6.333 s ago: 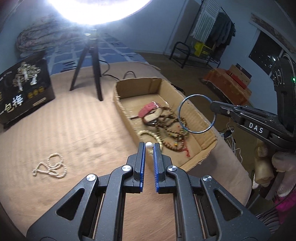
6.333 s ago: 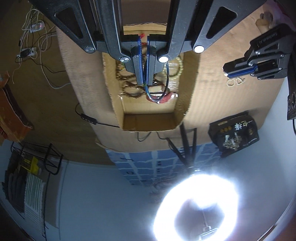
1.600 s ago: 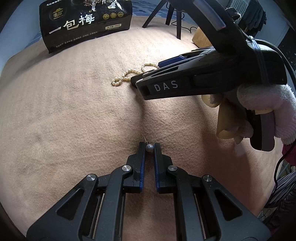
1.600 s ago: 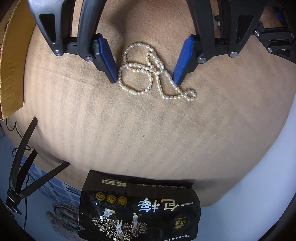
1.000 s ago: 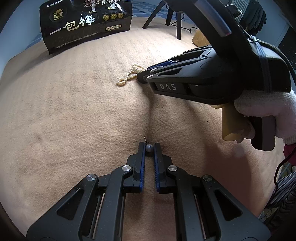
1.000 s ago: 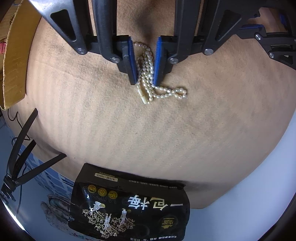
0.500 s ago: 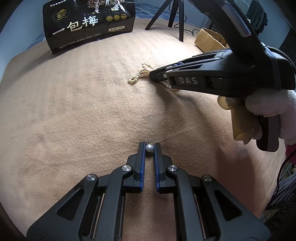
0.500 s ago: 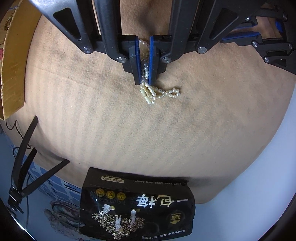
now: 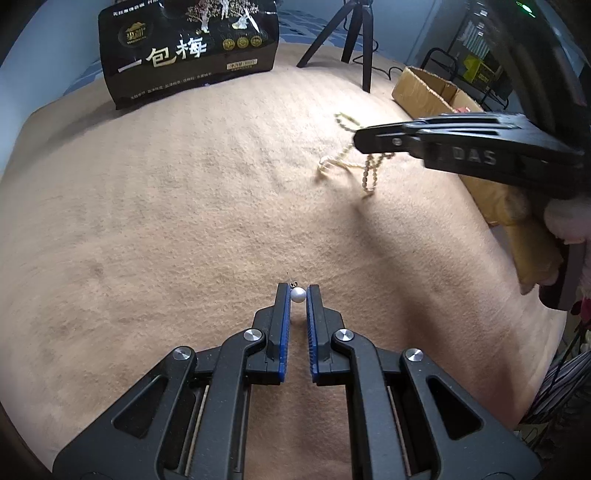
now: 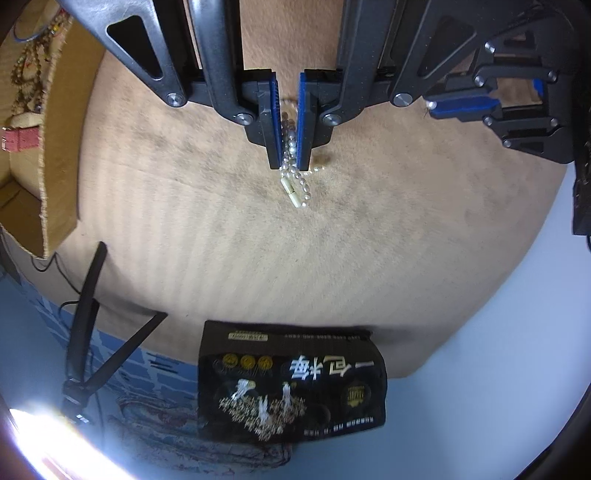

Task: Organize jewelry
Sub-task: 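Lift the pearl necklace with the right tool while the left tool carries the earring toward the box, then open the right tool to drop the necklace while the left tool drops the earring into the box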

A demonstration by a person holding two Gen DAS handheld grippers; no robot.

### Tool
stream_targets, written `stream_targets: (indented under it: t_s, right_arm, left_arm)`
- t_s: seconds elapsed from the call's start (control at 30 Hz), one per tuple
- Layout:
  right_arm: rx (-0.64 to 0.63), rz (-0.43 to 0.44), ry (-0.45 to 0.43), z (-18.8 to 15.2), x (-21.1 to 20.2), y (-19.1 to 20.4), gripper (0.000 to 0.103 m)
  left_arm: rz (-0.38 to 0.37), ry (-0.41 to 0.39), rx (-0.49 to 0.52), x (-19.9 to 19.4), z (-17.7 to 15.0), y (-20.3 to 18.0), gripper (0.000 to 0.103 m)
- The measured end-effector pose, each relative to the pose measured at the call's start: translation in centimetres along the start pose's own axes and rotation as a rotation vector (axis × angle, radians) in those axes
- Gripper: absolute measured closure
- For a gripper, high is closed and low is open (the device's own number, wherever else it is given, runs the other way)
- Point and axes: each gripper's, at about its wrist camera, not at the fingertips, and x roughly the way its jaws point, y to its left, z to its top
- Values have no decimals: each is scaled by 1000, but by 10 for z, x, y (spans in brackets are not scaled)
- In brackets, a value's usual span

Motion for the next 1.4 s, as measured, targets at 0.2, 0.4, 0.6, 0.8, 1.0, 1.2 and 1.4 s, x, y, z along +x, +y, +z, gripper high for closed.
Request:
stream_targets:
  t_s: [0.2, 0.4, 0.6, 0.8, 1.0, 1.2, 1.4]
  right_arm:
    - [14, -3, -39, -6, -33, -9, 98]
    - [45, -3, -88, -13, -72, -21, 98]
    - [64, -22, -134, -26, -111, -34, 98]
    - [93, -65, -176, -39, -148, -53, 98]
    - [154, -122, -195, -57, -175, -81, 98]
    - [228, -173, -196, -77, -192, -113, 98]
    - [275, -194, -199, -91, -201, -135, 98]
  left_arm:
    - [-10, -35, 3, -11, 6, -9, 96]
    - [-22, -78, 11, -26, 15, -22, 96]
    - [-43, -119, 9, -37, 31, -38, 96]
    - [-73, -162, 3, -44, 48, -56, 96]
    - [-109, -193, 34, -43, 68, -90, 96]
    - [-136, -210, 76, -39, 86, -127, 96]
    - [-163, -216, 96, -30, 103, -156, 96]
